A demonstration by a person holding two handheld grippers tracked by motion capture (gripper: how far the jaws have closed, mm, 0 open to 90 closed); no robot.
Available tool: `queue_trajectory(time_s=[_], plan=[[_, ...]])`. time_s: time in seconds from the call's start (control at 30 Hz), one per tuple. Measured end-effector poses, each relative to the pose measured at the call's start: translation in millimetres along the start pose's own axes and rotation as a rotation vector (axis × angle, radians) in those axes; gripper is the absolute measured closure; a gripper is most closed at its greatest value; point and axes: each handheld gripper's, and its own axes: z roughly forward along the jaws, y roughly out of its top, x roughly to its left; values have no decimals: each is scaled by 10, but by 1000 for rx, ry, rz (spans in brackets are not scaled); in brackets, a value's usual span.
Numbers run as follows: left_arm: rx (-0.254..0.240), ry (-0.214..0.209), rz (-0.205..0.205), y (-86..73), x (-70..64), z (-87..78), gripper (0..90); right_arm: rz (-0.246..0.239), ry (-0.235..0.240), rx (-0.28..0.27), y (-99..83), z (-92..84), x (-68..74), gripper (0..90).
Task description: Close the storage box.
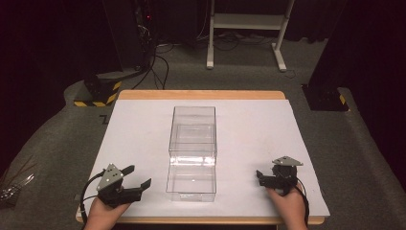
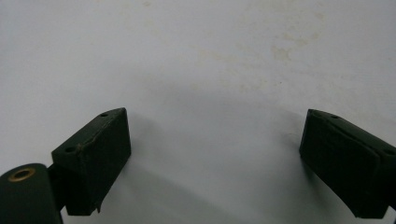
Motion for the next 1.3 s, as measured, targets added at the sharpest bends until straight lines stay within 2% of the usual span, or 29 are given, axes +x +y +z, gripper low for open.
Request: queue_trajectory(time_s=[0.2, 0.47, 0.73, 0.97, 1.2, 1.23, 1.3], plan=[[-22, -24, -4, 21, -59, -21, 187, -1, 0, 0, 0, 0, 0, 88], [-35, -41, 21, 45, -186, -17, 180, -1, 0, 0, 0, 0, -1, 89], [-55, -79, 13, 68, -293, -13, 170, -2, 1, -1, 0, 0, -1, 89], [-73, -93, 16, 86, -372, -9, 164, -1, 1, -1, 0, 0, -1, 89], [-74, -107, 8, 46, -442, 44, 164, -1, 1, -1, -1, -1, 0, 89], [-66, -121, 15, 35, -472, 66, 165, -1, 1, -1, -1, -1, 0, 89], [-62, -123, 26, 28, -505, 83, 164, -1, 1, -1, -1, -1, 0, 89]])
